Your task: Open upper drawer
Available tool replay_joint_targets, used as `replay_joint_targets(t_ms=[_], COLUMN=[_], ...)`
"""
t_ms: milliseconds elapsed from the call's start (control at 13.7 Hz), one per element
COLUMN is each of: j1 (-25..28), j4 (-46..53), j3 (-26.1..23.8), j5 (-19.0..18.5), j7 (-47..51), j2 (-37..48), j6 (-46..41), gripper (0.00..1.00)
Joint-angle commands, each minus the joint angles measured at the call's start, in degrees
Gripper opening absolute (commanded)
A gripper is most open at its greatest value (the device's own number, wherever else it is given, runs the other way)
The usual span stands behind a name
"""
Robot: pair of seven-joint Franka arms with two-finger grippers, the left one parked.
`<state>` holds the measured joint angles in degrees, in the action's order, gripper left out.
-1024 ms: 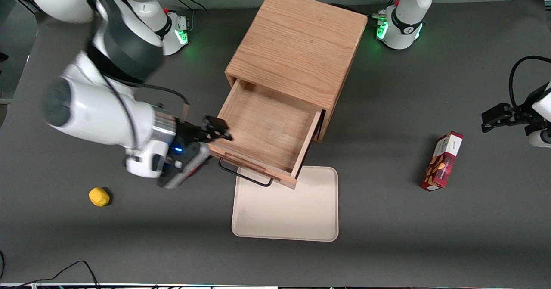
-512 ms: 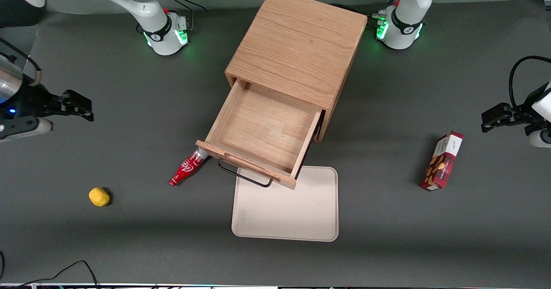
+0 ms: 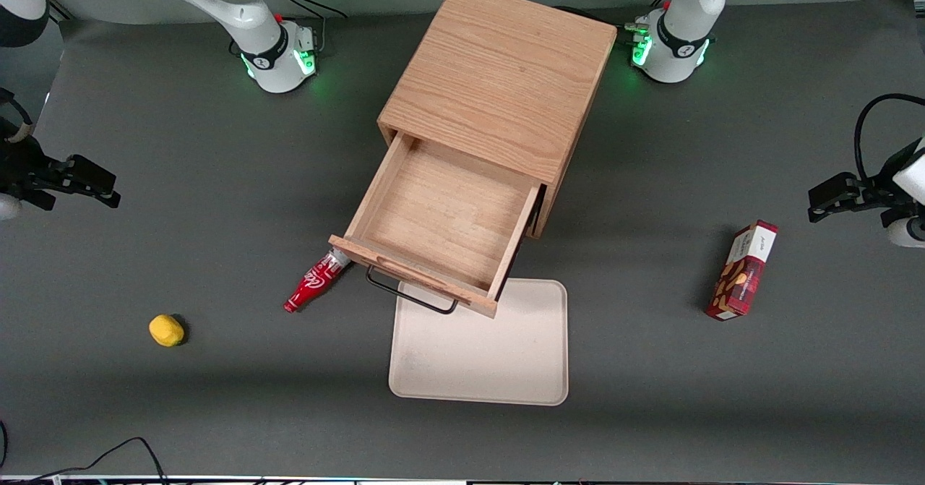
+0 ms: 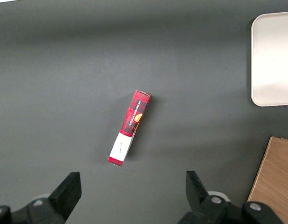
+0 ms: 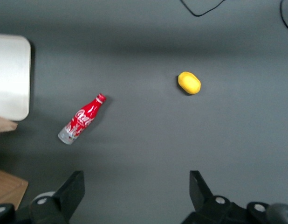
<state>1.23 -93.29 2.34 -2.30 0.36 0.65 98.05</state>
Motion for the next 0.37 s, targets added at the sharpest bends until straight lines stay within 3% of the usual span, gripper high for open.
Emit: replay_joint_targets(t_ms=[0,293], j1=[0.9,1.1], j4=[-8.5,-4.3], j3=[2.1,2.6], j5=[1.2,1.0], j7=[1.9,-1.6], j2=[6.6,4.6], j6=[4.3,3.0], gripper=[1.00,1.00])
